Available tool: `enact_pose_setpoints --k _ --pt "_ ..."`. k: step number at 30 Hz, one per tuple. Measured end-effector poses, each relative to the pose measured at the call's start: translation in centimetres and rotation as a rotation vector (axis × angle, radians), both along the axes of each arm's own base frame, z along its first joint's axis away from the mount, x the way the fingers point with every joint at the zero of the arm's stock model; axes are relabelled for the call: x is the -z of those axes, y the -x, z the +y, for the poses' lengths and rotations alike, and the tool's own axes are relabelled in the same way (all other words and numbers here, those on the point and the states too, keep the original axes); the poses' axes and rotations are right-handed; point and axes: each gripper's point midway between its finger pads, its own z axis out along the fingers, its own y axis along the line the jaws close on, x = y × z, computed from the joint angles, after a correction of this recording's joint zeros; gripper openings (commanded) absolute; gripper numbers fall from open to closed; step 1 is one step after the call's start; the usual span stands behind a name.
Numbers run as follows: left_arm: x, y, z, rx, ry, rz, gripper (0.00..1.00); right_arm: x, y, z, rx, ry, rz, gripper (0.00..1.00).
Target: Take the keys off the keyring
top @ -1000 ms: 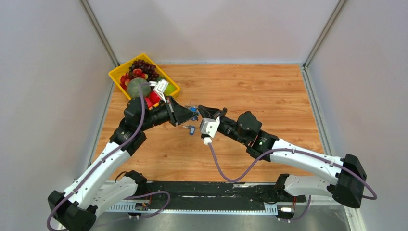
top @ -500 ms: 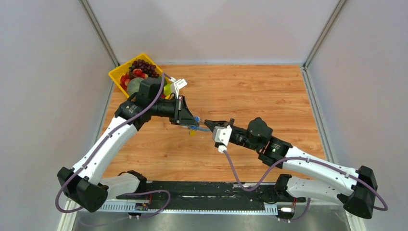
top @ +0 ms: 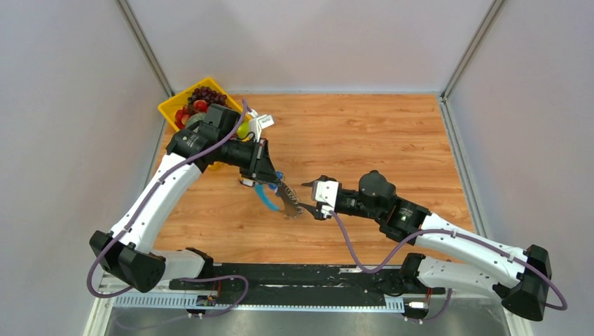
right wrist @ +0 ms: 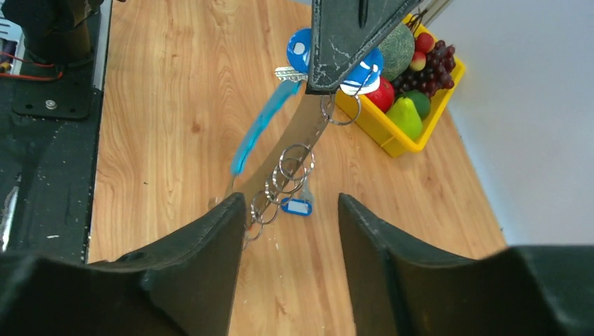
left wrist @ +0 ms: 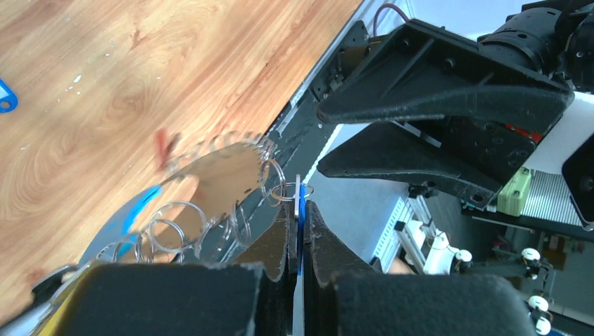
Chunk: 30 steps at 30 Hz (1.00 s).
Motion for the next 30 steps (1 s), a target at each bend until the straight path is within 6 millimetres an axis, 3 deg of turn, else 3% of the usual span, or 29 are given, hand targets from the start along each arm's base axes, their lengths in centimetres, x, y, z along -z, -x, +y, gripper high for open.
enact_pose_setpoints --k 3,10,22,30 --pt "-0.1 0.0 0.0 0.001 0.005 0.002 0.00 0.4 0.0 -0.1 0.021 -0.005 0.055 0.79" --pt "-0.9 0.3 -0.1 -0.001 0.034 -0.021 0.00 0.8 0.1 0.3 0.054 -0.073 0.166 0.92" --pt "-2.1 0.9 -0.2 0.001 0.077 -0.027 0.00 3.2 -3.4 0.1 0.259 -0.142 0.214 0.95" --pt "-2.9 1.8 0.1 0.005 0.094 -0.056 0.00 3.6 -6.8 -1.8 0.425 -0.141 0.180 0.94"
